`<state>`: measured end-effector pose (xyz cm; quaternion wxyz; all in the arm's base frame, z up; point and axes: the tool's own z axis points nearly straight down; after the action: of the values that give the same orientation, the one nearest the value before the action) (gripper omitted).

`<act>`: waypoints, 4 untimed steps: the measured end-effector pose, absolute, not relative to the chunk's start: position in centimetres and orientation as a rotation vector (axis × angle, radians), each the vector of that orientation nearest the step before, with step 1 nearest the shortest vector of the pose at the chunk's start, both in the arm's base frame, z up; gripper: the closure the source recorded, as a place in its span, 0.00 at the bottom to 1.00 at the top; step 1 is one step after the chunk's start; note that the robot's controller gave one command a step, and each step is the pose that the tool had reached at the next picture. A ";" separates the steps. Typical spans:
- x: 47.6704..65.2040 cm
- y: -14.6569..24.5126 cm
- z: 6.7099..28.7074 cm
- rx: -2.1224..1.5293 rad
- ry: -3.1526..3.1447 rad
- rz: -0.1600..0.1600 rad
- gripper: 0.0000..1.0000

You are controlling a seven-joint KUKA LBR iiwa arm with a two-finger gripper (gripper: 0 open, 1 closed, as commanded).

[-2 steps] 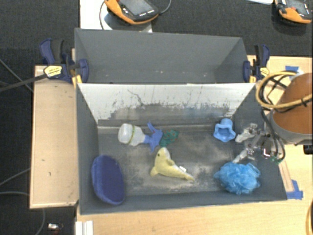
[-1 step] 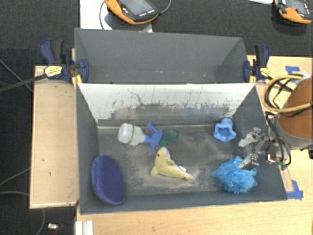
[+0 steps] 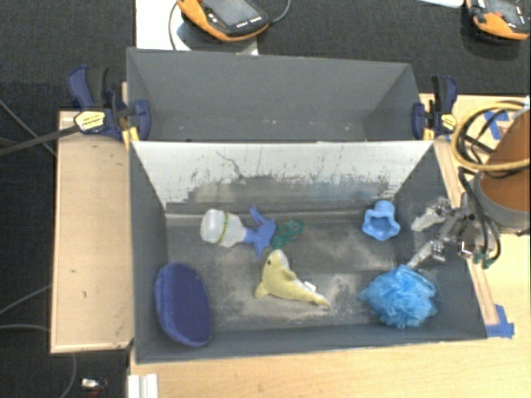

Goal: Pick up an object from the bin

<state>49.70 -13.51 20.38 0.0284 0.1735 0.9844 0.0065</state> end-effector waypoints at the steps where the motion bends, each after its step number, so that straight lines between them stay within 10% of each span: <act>1: 50.7 -12.9 22.0 0.497 3.049 0.019 0.00; 3: 49.8 -14.0 13.3 0.291 3.072 0.013 0.00; 4: 50.7 -13.5 14.1 0.177 3.080 0.011 0.00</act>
Offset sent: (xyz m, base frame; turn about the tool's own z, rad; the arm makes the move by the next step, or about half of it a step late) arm -0.0096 0.0008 -0.1039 0.1678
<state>50.66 -13.50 14.10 0.0281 0.0573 0.9980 0.0035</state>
